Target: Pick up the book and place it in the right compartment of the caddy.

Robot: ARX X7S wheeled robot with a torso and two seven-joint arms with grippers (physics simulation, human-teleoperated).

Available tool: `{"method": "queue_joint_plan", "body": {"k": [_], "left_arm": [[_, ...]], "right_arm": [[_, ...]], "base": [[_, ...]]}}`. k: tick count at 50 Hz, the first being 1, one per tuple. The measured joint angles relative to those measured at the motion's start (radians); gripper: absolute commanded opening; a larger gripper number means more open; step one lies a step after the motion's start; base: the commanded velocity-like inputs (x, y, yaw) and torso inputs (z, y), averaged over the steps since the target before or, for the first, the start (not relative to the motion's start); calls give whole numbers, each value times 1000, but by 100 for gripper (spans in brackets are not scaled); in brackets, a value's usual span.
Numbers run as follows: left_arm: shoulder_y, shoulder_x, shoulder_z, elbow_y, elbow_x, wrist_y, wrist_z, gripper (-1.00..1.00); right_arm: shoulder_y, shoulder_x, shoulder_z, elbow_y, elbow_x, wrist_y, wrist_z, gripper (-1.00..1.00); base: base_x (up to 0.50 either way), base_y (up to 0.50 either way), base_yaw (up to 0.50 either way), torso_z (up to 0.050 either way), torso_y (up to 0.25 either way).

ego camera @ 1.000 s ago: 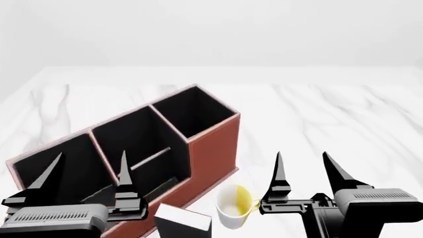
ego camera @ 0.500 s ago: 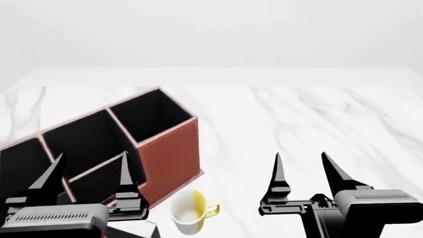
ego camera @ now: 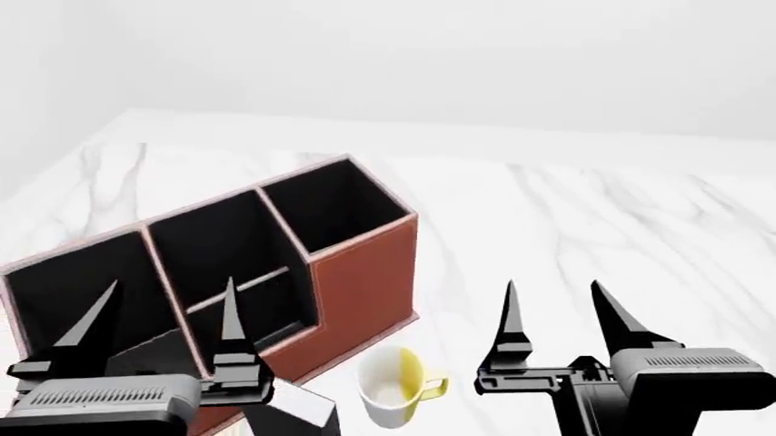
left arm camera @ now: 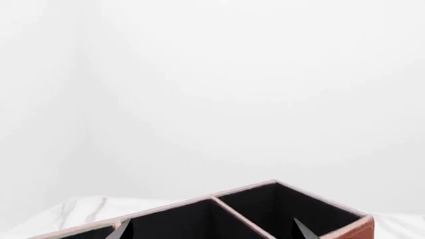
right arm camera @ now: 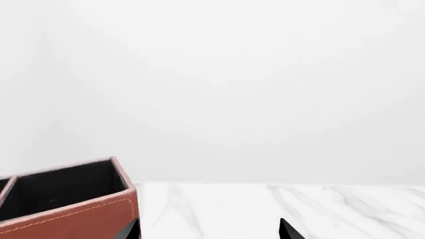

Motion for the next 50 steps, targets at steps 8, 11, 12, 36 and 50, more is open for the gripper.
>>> {"method": "queue_joint_plan", "body": {"k": [8,11,12,36,50], "left_arm": [[1,-6,6,0,1,3,-5,100],[1,-8,8,-1,1,4,-7,100],[1,-8,8,-1,0,4,-8,100],[1,-27,19,-1,-10,9,-26,100],[2,-38,26,-2,-16,15,-40,100]], "right_arm": [[1,8,-7,3,0,0,8,100],[1,10,-9,4,1,0,11,100],[1,11,-10,4,1,0,12,100],[3,29,-28,6,7,-5,30,100],[4,38,-35,8,11,-9,40,100]], "base": [[0,0,500,0,0],[0,0,500,0,0],[0,0,500,0,0],[0,0,500,0,0],[0,0,500,0,0]]}}
